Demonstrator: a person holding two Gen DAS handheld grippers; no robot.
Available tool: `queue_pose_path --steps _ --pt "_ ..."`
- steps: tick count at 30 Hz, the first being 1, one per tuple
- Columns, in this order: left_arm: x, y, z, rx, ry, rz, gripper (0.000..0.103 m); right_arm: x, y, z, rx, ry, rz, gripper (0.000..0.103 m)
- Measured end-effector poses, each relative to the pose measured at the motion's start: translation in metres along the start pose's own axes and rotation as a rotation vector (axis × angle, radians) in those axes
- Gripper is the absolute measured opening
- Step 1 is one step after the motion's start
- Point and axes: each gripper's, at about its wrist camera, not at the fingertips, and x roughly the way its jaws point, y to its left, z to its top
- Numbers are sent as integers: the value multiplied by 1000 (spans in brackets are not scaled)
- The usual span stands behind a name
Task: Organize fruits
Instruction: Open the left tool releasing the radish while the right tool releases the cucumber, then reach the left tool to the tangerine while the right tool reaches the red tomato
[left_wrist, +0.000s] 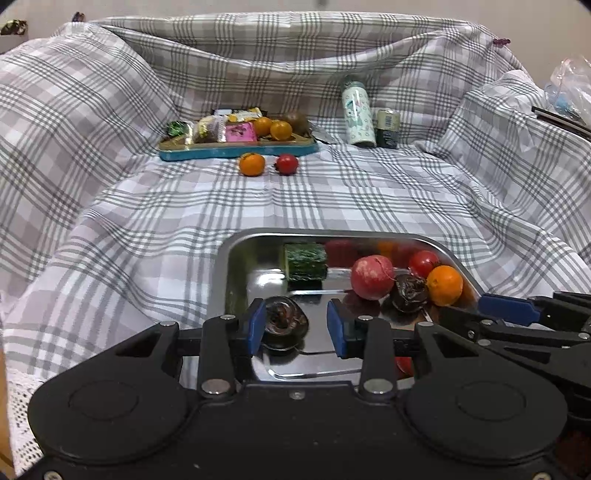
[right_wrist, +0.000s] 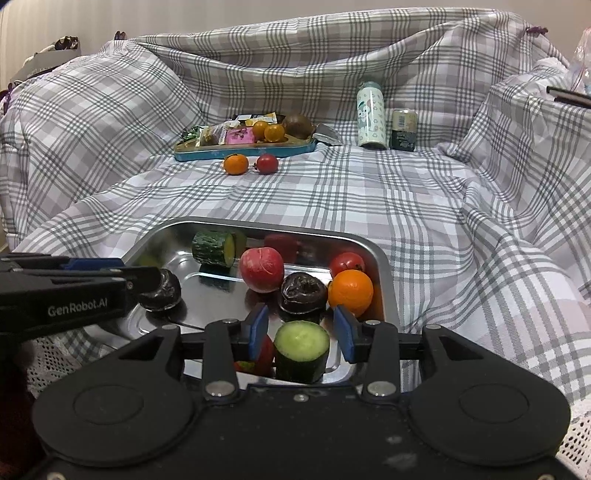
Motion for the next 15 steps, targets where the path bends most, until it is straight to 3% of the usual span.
queue_pose_path --steps 5,15 --pt "-3 4 3 -28 -15 53 45 -8 10 -2 -60 -77 -107 43" --pt "3 23 19 -124 27 113 45 12 0 21 -20 48 18 43"
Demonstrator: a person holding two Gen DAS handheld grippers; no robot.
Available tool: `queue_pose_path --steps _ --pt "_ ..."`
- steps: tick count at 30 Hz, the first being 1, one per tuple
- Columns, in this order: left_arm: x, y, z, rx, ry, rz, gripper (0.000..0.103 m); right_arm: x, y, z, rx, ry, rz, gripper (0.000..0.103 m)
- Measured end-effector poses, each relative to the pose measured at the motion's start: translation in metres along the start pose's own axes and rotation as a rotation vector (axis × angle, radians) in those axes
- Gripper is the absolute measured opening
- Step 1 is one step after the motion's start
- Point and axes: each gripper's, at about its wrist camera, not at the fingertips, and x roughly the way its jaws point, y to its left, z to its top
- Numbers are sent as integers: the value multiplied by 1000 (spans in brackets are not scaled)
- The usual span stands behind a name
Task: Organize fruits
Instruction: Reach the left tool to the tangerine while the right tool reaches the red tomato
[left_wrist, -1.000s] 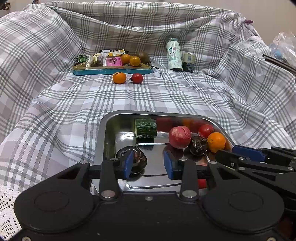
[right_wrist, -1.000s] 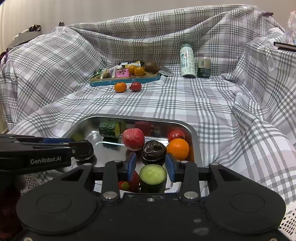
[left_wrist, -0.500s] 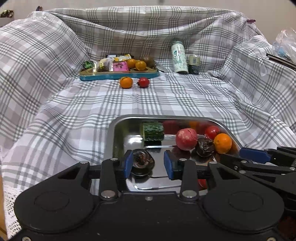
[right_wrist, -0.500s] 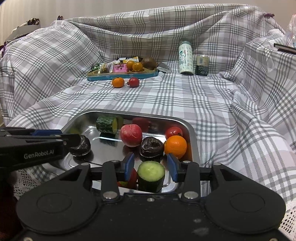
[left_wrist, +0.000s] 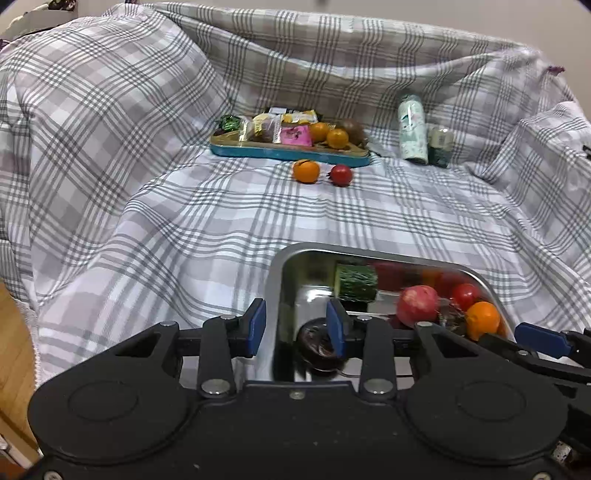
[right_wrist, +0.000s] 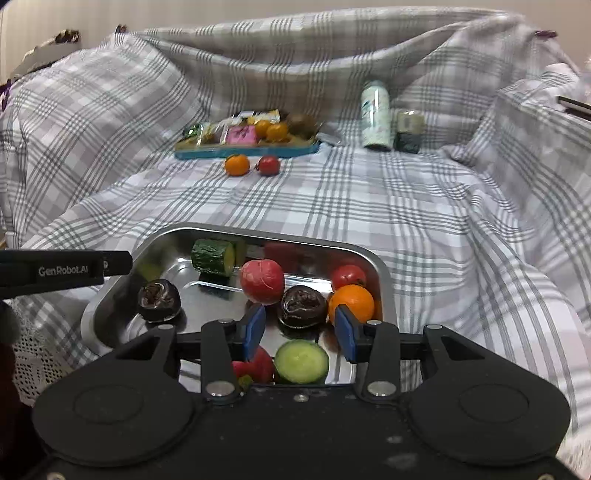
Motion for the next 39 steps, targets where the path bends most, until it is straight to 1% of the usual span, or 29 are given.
queue_pose_path --steps 3,8,14,18,22,25,28,31,34,37,39 --pt "7 0 13 22 23 48 45 8 0 17 0 5 29 42" --pt "22 4 45 18 45 39 45 25 1 52 -1 -12 60 40" --pt "59 11 87 -2 65 38 45 63 -9 98 50 7 87 27" --pt "84 17 112 -14 67 38 45 94 -19 126 82 43 108 27" --pt "113 20 132 -17 76 43 45 123 -21 147 72 55 91 27" --pt "133 19 139 -1 95 9 45 143 -19 158 37 57 78 27" --pt "151 13 144 47 103 -4 45 162 -18 167 15 68 78 27" --pt "167 7 147 87 104 -16 45 178 -14 175 -10 74 82 27" --pt "182 3 149 117 109 -37 45 192 -12 184 -18 78 103 27" --pt "196 2 153 131 106 -45 45 204 -9 192 -14 74 122 27" --pt "204 2 155 121 112 -50 45 212 -8 197 -4 70 128 27"
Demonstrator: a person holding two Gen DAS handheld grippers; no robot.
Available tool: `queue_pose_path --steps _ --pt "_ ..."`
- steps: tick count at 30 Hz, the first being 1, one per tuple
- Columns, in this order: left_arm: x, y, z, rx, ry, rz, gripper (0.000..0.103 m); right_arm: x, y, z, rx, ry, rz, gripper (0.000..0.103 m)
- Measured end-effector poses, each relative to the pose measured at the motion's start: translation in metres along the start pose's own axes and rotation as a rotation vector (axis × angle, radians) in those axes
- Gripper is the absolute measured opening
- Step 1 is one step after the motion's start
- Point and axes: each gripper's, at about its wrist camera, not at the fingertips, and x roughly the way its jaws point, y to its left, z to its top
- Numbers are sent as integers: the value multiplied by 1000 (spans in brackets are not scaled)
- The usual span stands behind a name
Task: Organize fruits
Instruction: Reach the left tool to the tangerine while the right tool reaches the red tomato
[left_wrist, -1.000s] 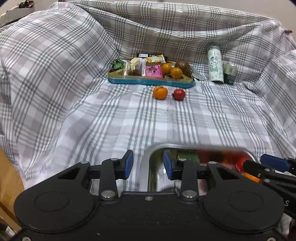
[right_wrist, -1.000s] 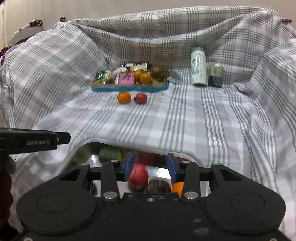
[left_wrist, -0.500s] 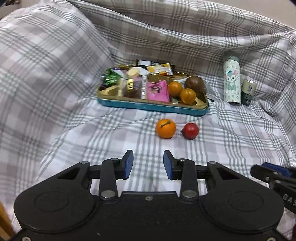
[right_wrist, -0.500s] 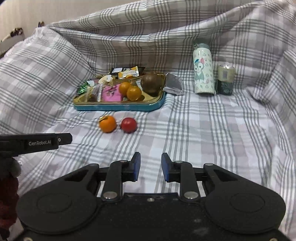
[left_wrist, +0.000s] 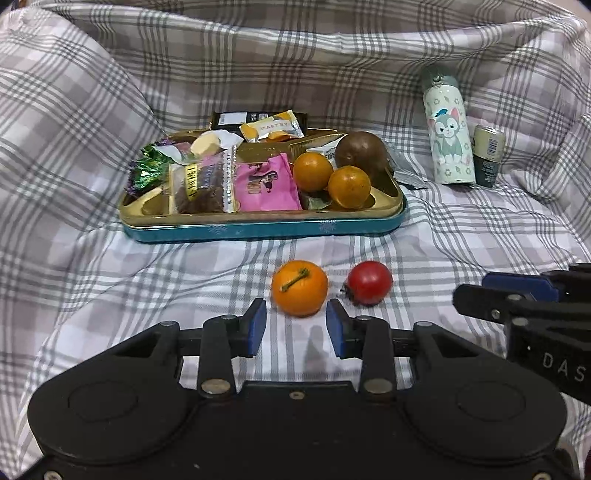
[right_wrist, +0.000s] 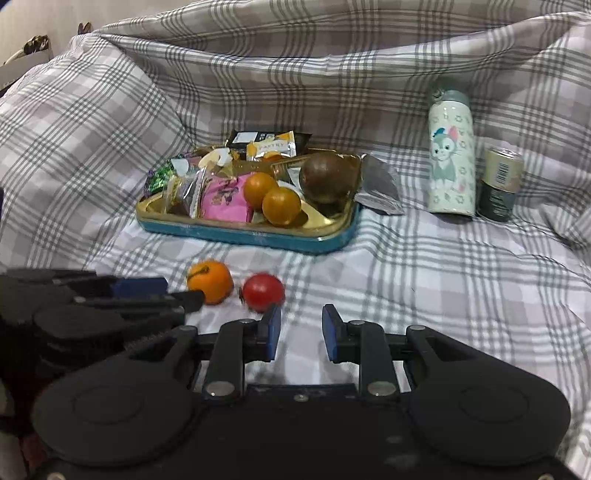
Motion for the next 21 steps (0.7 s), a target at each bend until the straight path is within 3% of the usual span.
queue_pose_path --steps 9,21 --pt "20 4 1 -35 -16 -14 45 23 0 14 38 -53 16 27" --pt "27 -2 5 -29 -39 6 46 35 0 11 76 -39 42 27"
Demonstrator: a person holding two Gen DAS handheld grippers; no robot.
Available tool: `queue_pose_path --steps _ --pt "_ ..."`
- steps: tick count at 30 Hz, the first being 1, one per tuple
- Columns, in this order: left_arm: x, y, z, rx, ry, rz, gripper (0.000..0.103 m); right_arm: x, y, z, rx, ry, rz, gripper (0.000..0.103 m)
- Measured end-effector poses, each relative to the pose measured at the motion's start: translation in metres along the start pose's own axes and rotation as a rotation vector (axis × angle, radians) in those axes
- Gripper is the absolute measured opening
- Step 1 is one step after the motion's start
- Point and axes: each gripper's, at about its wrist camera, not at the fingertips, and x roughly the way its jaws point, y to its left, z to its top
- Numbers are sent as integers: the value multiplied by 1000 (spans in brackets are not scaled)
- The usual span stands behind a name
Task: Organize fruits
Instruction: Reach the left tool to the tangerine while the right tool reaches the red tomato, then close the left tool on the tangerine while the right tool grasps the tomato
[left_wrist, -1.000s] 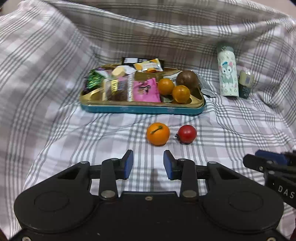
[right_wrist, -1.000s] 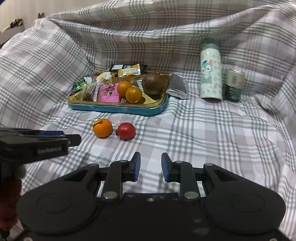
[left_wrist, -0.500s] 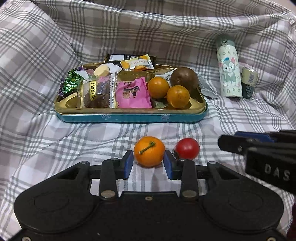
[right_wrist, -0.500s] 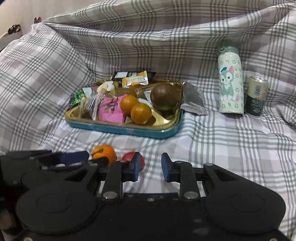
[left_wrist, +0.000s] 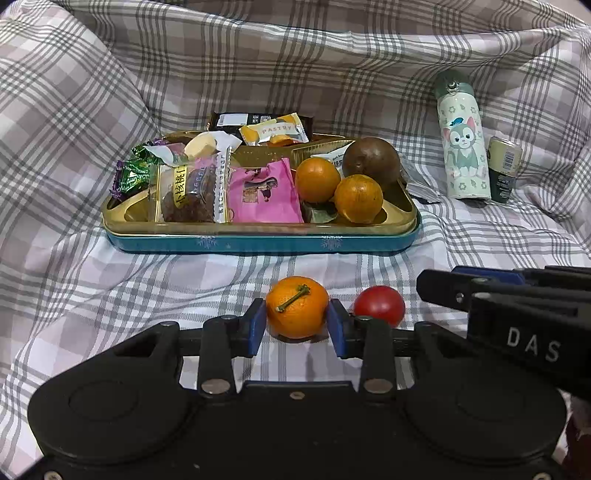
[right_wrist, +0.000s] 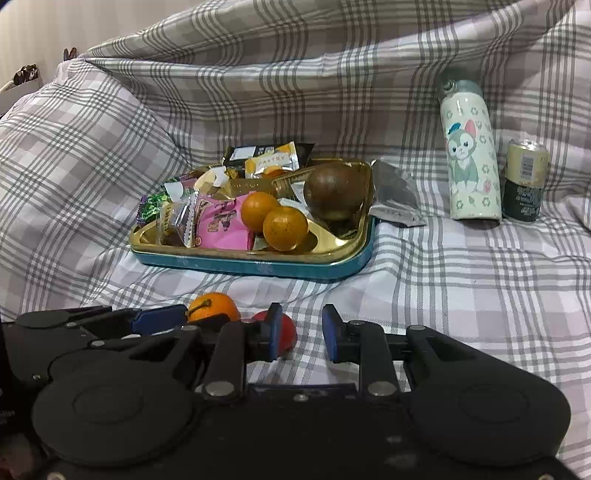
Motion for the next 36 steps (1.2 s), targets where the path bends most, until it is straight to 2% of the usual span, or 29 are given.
queue_pose_path --steps 6,9,24,31,36 --pt "8 4 3 -31 14 -7 51 9 -4 0 33 29 4 27" --pt "7 8 3 -54 16 -23 49 12 -3 -1 29 36 9 27" --pt "3 24 7 -129 65 -5 46 19 4 -1 32 37 66 28" --pt "-1 30 5 -126 68 1 46 16 14 -10 -64 79 78 28" --pt "-2 33 5 -131 71 -9 46 16 24 -17 -140 57 42 28"
